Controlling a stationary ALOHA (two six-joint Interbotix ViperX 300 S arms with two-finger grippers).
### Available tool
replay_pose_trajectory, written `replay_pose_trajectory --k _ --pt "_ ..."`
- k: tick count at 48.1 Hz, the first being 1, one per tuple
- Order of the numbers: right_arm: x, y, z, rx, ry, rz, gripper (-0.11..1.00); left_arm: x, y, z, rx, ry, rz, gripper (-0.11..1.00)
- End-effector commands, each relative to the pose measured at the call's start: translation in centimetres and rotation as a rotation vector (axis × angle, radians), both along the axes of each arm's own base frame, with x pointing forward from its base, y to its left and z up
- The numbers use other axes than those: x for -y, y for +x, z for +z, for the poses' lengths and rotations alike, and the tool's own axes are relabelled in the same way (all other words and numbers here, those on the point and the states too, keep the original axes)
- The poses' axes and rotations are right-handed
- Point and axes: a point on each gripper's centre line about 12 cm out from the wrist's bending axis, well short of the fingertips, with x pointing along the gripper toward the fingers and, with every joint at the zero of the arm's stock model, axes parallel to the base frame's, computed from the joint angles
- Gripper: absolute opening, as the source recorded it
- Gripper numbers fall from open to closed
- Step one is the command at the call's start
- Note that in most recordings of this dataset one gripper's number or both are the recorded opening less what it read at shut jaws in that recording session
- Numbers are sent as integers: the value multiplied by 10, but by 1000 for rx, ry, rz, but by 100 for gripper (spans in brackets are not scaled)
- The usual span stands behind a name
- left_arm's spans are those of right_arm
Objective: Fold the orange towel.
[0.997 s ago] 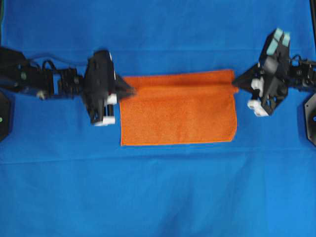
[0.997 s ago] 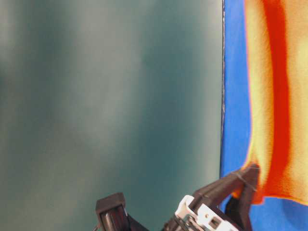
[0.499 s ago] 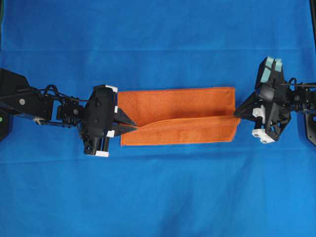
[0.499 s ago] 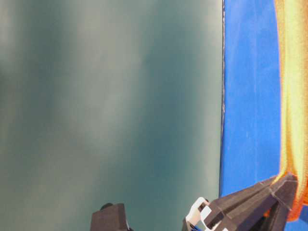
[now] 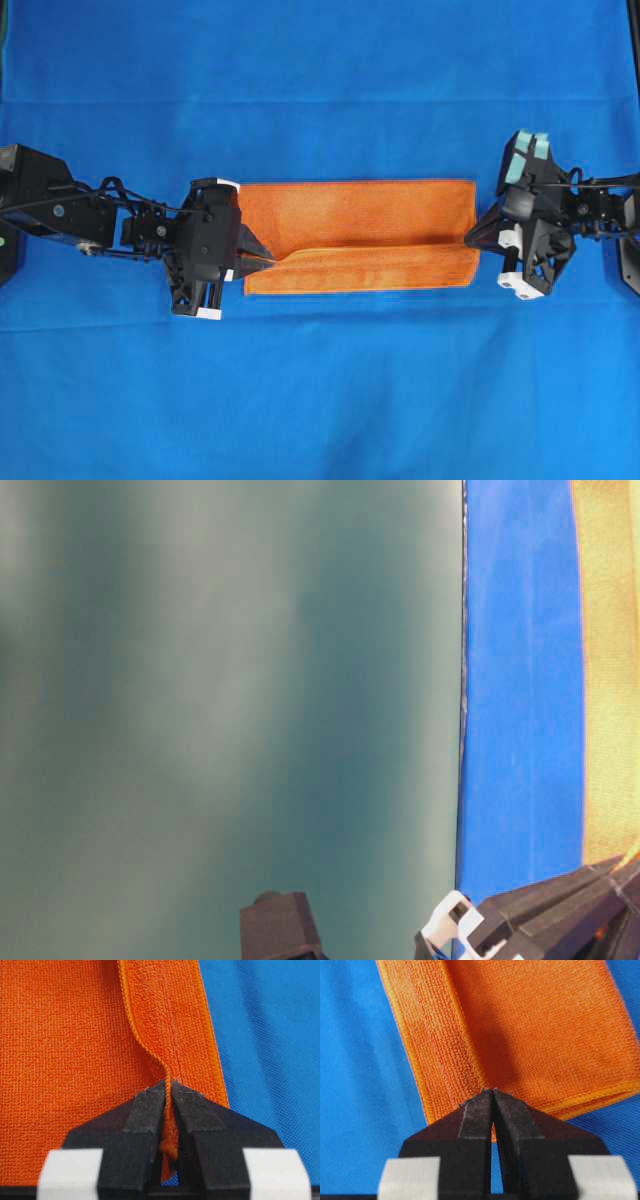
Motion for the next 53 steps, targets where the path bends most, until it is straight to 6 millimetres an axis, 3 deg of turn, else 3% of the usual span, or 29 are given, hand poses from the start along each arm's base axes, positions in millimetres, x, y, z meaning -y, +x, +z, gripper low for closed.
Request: replay_pose_trajectory --k 1,5,11,13,16,25,32,40,46,53 --pt "-3 8 7 31 5 8 2 0 6 10 37 -4 4 6" --pt "-5 9 8 34 5 16 23 1 6 12 40 -5 1 23" --pt "-7 8 15 48 5 25 59 2 4 26 56 -10 0 59" --pt "-7 7 19 58 2 28 65 2 2 34 64 -10 -1 72" --pt "-7 5 26 75 -3 33 61 2 -1 46 77 -2 -9 84" --pt "6 0 47 142 -40 10 59 -8 -13 67 116 8 8 81" --pt "27 -5 44 112 -69 -56 59 -32 -15 66 108 10 83 81" --pt "41 -2 36 66 -103 -79 59 -42 -10 63 103 11 113 81" --pt "52 2 24 24 -116 -97 59 -48 -3 49 66 13 128 81" --pt "63 5 1 -41 -109 -126 59 -58 6 18 -20 13 153 81"
